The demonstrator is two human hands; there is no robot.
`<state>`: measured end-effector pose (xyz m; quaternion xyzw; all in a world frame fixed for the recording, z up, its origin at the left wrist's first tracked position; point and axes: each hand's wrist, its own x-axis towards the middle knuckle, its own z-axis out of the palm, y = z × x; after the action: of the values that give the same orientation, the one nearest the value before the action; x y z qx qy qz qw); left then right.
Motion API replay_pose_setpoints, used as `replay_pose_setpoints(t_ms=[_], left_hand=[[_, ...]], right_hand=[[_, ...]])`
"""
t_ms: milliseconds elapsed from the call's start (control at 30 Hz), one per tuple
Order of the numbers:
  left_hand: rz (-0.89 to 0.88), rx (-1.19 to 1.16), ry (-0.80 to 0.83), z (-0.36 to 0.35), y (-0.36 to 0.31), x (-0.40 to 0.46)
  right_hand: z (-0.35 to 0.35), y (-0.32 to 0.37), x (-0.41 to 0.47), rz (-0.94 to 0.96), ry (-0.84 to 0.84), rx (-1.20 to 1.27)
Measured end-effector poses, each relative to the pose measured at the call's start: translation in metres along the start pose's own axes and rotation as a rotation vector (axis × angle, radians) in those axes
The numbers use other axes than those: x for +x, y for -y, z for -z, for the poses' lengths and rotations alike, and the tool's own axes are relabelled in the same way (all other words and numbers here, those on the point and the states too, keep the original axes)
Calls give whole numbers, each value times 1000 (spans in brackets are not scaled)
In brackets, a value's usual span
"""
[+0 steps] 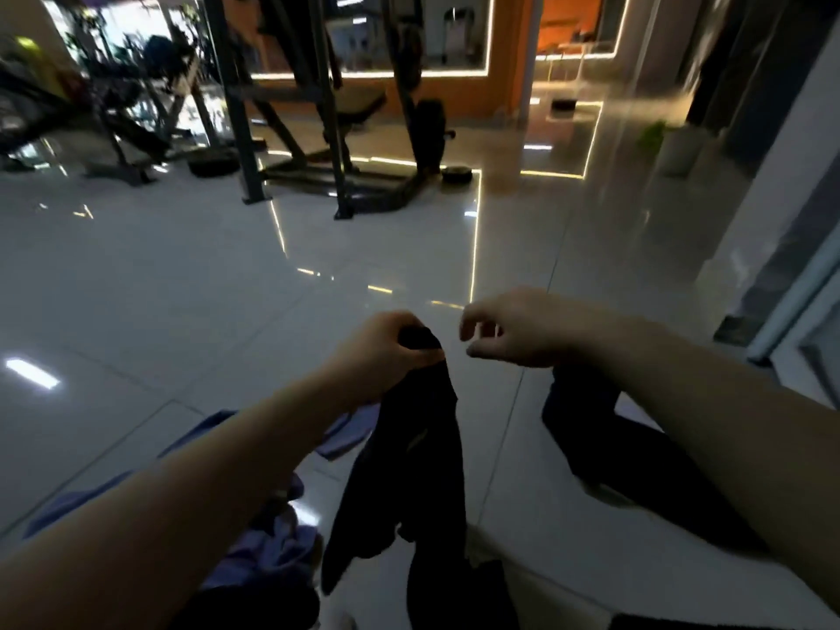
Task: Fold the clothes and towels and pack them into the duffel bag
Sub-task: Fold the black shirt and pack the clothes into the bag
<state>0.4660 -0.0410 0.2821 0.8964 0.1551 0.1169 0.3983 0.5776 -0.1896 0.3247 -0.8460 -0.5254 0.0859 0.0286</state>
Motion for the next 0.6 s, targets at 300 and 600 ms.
replay_pose_setpoints(t_ms=[300, 600], left_hand=[[-353, 56, -20, 27, -113, -43], [-400, -215, -8, -1, -79, -37]], right_hand=[[22, 6, -91, -132, -317, 988], [6, -3, -86, -17, -216, 1200]])
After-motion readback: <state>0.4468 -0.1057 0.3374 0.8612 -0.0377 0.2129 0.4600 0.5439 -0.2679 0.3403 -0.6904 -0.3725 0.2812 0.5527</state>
